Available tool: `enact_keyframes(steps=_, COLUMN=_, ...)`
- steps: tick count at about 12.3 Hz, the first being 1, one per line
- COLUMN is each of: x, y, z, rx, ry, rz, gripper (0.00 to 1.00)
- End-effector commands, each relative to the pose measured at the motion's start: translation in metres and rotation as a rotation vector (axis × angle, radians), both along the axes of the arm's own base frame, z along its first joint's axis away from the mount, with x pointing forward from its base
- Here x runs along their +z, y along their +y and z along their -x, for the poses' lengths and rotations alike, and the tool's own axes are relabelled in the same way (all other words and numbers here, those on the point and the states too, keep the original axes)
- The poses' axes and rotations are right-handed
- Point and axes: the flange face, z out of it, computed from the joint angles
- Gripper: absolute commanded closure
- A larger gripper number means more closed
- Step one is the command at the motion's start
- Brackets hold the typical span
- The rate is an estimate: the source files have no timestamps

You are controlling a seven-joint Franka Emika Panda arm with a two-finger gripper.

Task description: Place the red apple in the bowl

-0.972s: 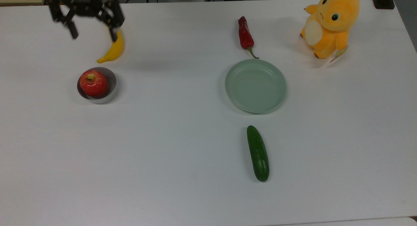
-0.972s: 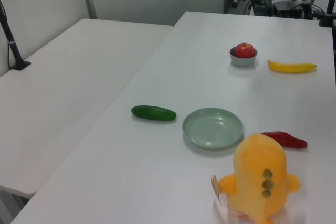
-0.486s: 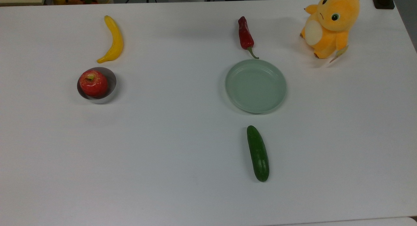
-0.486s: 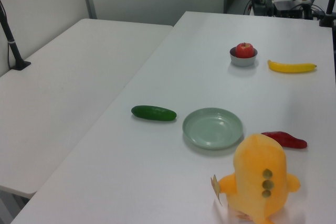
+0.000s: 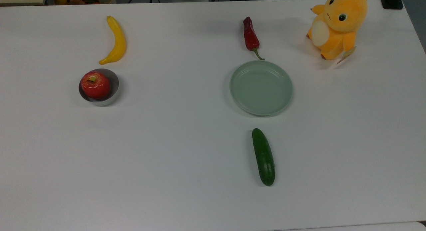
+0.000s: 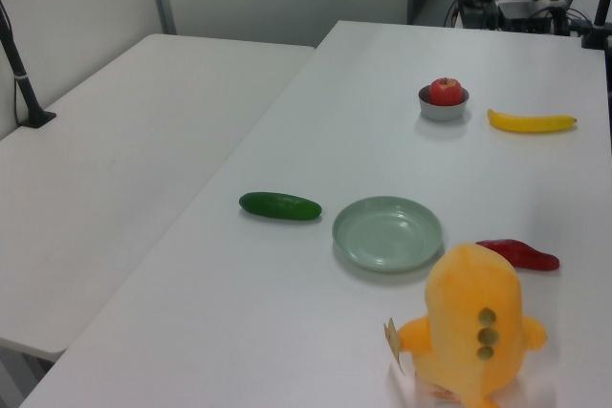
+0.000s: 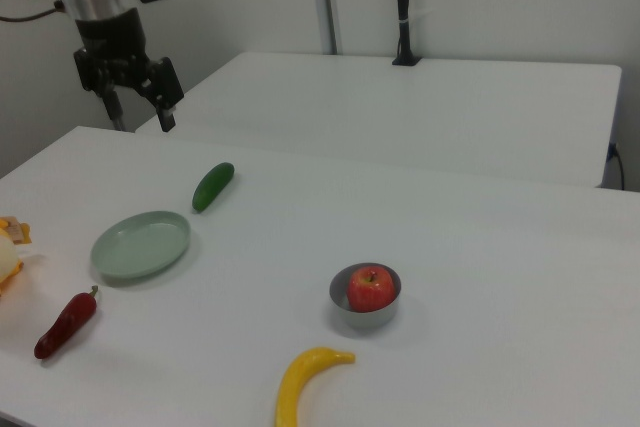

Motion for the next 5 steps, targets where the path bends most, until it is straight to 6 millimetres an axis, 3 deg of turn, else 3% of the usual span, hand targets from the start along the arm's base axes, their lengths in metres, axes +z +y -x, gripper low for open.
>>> enact_keyframes(steps=1, x=-0.0199, y=0.0037, z=-0.0248, rx=0.012, ry=-0.043, rz=-0.015, gripper=0.0)
enact_keyframes(steps=5, x=-0.0211, y=0.006, z=-0.0237, rx=0.016, ry=-0.033, rz=-0.002, gripper=0.0)
